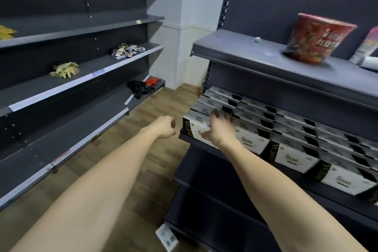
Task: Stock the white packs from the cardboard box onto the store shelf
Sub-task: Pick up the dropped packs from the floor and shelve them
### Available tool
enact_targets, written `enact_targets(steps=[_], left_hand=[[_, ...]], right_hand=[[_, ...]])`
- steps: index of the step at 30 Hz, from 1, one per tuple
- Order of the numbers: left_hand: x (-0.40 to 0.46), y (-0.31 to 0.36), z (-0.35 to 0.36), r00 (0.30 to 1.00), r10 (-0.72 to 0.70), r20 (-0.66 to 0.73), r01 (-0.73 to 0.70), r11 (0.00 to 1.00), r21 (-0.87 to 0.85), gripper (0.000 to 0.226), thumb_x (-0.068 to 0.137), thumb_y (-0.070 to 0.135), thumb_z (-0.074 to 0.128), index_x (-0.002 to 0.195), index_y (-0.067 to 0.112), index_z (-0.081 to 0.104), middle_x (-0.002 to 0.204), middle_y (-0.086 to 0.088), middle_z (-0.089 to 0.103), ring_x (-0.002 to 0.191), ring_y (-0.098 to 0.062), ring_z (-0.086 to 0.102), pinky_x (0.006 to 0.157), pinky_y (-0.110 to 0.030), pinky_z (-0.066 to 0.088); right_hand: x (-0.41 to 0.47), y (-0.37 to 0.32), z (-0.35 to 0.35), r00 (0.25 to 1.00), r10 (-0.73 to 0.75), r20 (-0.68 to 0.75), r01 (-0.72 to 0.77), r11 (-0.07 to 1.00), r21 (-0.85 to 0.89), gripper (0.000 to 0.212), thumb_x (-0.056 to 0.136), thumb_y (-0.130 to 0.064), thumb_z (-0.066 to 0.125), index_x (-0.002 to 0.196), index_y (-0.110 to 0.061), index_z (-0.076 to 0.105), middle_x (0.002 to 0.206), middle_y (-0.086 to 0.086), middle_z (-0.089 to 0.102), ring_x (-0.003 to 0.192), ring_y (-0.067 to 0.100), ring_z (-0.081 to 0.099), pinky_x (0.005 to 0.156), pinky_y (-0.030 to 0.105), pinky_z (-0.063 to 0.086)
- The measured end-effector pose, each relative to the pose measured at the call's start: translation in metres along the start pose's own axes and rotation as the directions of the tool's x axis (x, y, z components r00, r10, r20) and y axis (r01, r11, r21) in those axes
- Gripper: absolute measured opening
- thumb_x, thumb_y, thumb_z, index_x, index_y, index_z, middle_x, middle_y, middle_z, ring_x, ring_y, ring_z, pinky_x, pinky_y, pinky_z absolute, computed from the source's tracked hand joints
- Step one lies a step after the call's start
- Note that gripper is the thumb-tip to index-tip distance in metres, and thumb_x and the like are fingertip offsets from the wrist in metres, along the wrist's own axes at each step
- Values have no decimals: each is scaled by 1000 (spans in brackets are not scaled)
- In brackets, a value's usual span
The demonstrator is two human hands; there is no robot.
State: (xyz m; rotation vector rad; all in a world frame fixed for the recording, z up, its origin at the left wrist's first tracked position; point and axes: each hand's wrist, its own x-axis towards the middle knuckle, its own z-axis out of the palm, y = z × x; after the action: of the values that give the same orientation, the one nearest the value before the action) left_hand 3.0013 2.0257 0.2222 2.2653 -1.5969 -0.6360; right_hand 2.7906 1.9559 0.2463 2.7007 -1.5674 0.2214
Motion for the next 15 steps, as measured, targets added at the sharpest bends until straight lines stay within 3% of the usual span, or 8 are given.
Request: enact_targets(steps=[10, 15], left_hand=[[18, -6, 4, 999, -2, 40, 2, 1000, 23, 17, 90, 28, 62, 104, 19, 61, 112, -6, 60, 97, -28, 60, 88, -45, 55], [23, 1, 4, 998, 13, 57, -16, 999, 45, 14, 90, 25, 60, 102, 17, 63, 109, -7, 60, 96, -30, 60, 86, -43, 55]], right_hand=[[25, -17, 30, 1000, 8, -30, -10, 996, -93, 76, 80, -35, 77, 142, -11, 41, 147, 15, 35, 136, 38, 30, 106, 54, 38], [26, -14, 37, 998, 48, -34, -52, 987, -154, 76, 82, -27, 75, 145, -9, 38, 147, 19, 35, 136, 41, 31, 110, 58, 30]])
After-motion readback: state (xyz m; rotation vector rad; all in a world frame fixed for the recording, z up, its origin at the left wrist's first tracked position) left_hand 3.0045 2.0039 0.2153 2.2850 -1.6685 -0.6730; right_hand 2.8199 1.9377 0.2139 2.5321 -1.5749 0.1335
